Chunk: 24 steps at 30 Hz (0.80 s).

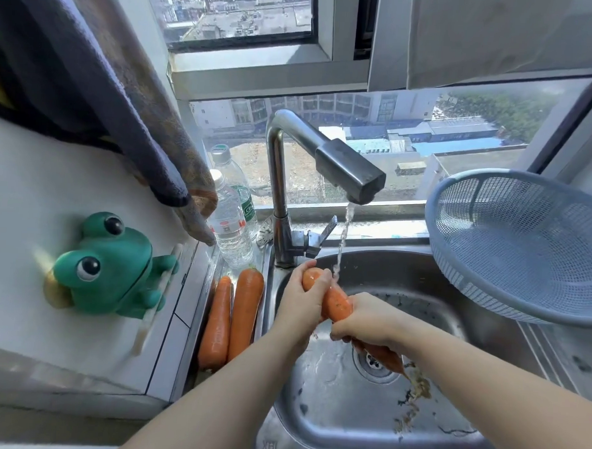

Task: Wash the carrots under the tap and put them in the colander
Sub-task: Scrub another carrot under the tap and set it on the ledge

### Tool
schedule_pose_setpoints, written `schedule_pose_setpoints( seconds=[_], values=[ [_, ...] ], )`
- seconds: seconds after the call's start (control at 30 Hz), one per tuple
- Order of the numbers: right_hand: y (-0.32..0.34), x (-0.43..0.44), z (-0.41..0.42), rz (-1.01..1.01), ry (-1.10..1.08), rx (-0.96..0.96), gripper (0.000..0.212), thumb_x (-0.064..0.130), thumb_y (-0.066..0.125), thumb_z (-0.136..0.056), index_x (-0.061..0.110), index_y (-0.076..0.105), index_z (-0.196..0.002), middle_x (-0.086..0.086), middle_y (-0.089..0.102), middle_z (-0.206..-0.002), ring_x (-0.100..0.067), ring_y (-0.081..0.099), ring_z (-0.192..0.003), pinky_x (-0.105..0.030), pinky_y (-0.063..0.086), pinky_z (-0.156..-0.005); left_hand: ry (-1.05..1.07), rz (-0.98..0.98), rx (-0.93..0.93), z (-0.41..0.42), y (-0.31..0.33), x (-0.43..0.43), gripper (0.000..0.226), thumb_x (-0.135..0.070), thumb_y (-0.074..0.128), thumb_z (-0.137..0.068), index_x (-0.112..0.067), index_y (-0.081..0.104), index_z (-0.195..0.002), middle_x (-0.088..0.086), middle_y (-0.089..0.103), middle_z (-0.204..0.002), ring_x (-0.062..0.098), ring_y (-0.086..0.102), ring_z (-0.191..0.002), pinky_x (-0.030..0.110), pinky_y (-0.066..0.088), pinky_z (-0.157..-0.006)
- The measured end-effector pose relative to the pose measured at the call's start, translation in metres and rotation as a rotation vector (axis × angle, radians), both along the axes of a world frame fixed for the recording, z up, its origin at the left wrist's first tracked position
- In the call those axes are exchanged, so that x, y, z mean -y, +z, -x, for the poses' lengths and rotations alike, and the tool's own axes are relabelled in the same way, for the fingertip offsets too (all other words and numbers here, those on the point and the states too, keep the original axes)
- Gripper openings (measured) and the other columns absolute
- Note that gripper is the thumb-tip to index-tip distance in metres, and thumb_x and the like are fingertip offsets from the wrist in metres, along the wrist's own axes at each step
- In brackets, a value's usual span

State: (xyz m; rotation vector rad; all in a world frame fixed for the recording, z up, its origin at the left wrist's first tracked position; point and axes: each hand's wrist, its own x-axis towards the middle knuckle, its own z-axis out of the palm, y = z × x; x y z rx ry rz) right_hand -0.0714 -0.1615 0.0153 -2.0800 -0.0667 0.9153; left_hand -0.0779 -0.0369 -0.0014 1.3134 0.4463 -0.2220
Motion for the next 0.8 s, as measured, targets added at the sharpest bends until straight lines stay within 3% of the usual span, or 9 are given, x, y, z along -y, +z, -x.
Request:
schedule_pose_setpoints(
  seconds=[0.1,0.17,0.27,0.4,0.47,0.53,0.63,0.73,0.8],
  values=[
    [0.001,0.002,0.002,-0.142,0.026,0.017,0.021,0.027,0.067,-0.085,0.007,0.061,-0.087,0.001,0.057,-0.066,-0.012,0.051,-0.050,-0.021,0.045,-0.051,0.000,-0.049,0.002,-0.003,-0.002,-0.003,0.022,-0.025,0.049,-0.099,-0.031,0.053,-0.120,0.006,0.057,-0.121,0.025,0.061,-0.107,0.041,0.056,-0.085],
    [-0.001,0.001,0.004,-0.202,0.017,0.067,0.035,0.039,0.054,-0.094,0.004,0.058,-0.097,0.001,0.057,-0.072,-0.015,0.053,-0.054,-0.023,0.046,-0.055,0.004,-0.070,0.012,-0.005,-0.001,-0.006,0.017,-0.026,0.047,-0.100,-0.034,0.052,-0.114,0.009,0.056,-0.126,0.026,0.059,-0.112,0.045,0.052,-0.095],
    [-0.006,-0.003,0.006,-0.220,-0.040,0.130,0.045,0.048,0.035,-0.100,0.008,0.053,-0.089,-0.001,0.057,-0.072,-0.016,0.053,-0.048,-0.024,0.045,-0.051,-0.015,-0.106,0.045,-0.006,0.000,-0.006,0.015,-0.027,0.045,-0.101,-0.036,0.049,-0.113,0.010,0.055,-0.129,0.024,0.057,-0.115,0.044,0.047,-0.102],
    [-0.005,0.001,0.005,-0.263,-0.155,0.026,0.066,0.065,0.033,-0.092,0.005,0.060,-0.088,-0.005,0.060,-0.063,-0.017,0.050,-0.042,-0.022,0.040,-0.041,-0.084,-0.123,0.071,-0.003,-0.001,-0.003,0.024,-0.028,0.040,-0.103,-0.036,0.039,-0.125,0.005,0.048,-0.133,0.021,0.054,-0.118,0.043,0.045,-0.104],
    [-0.002,0.006,0.005,-0.318,-0.092,-0.048,0.056,0.055,0.034,-0.097,0.006,0.060,-0.099,-0.007,0.061,-0.074,-0.015,0.052,-0.047,-0.021,0.043,-0.044,-0.096,-0.094,0.057,-0.002,-0.002,-0.005,0.025,-0.027,0.038,-0.103,-0.035,0.038,-0.127,0.007,0.050,-0.130,0.021,0.058,-0.112,0.040,0.050,-0.098],
    [-0.002,0.008,0.006,-0.390,-0.055,-0.116,0.036,0.035,0.037,-0.103,0.006,0.056,-0.111,-0.008,0.060,-0.089,-0.013,0.055,-0.056,-0.021,0.050,-0.054,-0.068,-0.034,0.024,-0.001,0.003,-0.008,0.026,-0.025,0.037,-0.104,-0.030,0.040,-0.129,0.011,0.056,-0.120,0.018,0.063,-0.093,0.031,0.056,-0.076],
    [-0.005,0.011,0.007,-0.478,-0.080,-0.189,0.028,0.019,0.042,-0.102,0.001,0.051,-0.122,-0.008,0.058,-0.102,-0.013,0.057,-0.068,-0.027,0.055,-0.068,-0.024,0.017,-0.028,-0.004,0.009,-0.008,0.027,-0.024,0.036,-0.104,-0.026,0.041,-0.131,0.010,0.059,-0.113,0.016,0.063,-0.077,0.025,0.051,-0.052],
    [-0.001,0.004,0.008,-0.347,-0.070,-0.043,0.030,0.031,0.039,-0.102,0.006,0.055,-0.107,-0.006,0.061,-0.090,-0.012,0.055,-0.060,-0.026,0.050,-0.057,-0.017,-0.019,0.005,-0.003,0.013,-0.002,0.027,-0.024,0.036,-0.104,-0.026,0.039,-0.131,0.010,0.058,-0.114,0.018,0.061,-0.077,0.029,0.051,-0.050],
    [0.002,-0.004,0.009,-0.271,-0.142,0.066,0.044,0.047,0.036,-0.099,0.009,0.056,-0.089,-0.007,0.060,-0.074,-0.013,0.051,-0.048,-0.026,0.044,-0.047,-0.055,-0.046,0.043,-0.002,0.015,0.003,0.027,-0.024,0.036,-0.104,-0.028,0.037,-0.131,0.001,0.055,-0.107,0.017,0.059,-0.087,0.036,0.057,-0.066]
  ],
)
